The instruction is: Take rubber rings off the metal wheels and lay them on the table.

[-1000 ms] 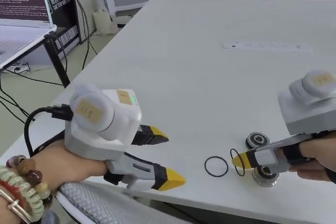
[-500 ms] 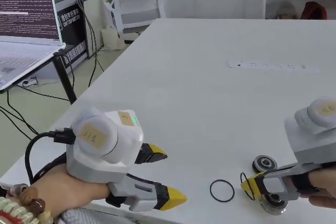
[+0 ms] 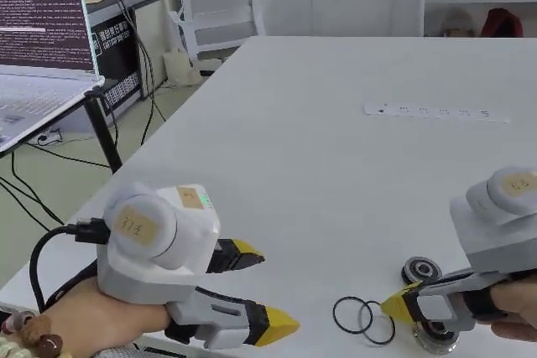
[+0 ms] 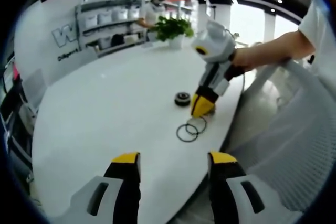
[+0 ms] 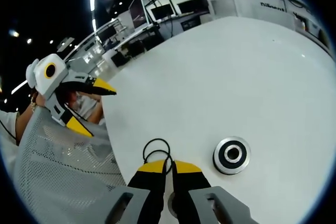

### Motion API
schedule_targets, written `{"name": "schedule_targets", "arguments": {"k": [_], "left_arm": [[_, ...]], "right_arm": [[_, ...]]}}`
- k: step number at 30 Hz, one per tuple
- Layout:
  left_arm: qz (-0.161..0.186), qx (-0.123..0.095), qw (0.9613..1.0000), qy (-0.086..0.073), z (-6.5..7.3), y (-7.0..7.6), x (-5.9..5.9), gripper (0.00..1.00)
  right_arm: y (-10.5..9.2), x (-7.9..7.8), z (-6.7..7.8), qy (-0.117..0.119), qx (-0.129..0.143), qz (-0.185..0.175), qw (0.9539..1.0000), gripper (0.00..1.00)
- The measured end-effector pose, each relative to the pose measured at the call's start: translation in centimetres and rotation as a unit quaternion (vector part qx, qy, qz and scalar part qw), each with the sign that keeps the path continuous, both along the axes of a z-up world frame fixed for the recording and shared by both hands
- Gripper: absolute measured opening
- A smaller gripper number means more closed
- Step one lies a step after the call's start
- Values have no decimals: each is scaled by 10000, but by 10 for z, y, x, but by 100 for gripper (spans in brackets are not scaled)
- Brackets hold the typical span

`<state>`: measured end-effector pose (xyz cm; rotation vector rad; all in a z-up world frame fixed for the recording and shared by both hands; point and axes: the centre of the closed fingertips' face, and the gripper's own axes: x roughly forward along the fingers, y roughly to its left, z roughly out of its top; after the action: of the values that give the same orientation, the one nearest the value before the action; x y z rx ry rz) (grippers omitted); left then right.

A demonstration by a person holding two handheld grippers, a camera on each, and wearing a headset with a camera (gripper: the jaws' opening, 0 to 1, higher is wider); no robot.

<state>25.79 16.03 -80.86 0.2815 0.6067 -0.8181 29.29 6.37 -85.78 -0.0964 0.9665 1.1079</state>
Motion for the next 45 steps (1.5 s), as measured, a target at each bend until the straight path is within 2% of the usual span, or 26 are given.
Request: {"name": "schedule_targets", "arguments": {"k": [11,19,24,26,29,33,37,41,45], "left_arm": [[-39,133,9999,18,-2,-2,-2,55],[-59,182,9998,31,-3,-2,-3,55],[-169,335,9993,32,-6,-2,-4,56],[-204,409,9990,-3,-5,-1,-4,57],[-258,391,9989,-20,-4,-3,-4,58],[-588,362,9976,-30,-3,-12,-7,61],[-669,399,9969,67,-1,-18,-2,64],[-773,275,9966,-14,13,-26,6,66],[-802,174,9966,-99,29,-30,16,65]], "right_arm": [[-1,3,3,-39,62,14,10000,5],[-3,14,17,-120,285,-156,9994,6],[-8,23,28,-189,455,-299,9983,7],[-11,27,33,-184,568,-418,9973,7],[-15,35,41,-144,751,-634,9951,8],[-23,44,53,-191,962,-861,9914,9],[-32,54,61,-198,1147,-1098,9871,10],[-39,60,70,-106,1382,-1280,9820,13],[-46,64,73,-112,1438,-1376,9799,15]]}}
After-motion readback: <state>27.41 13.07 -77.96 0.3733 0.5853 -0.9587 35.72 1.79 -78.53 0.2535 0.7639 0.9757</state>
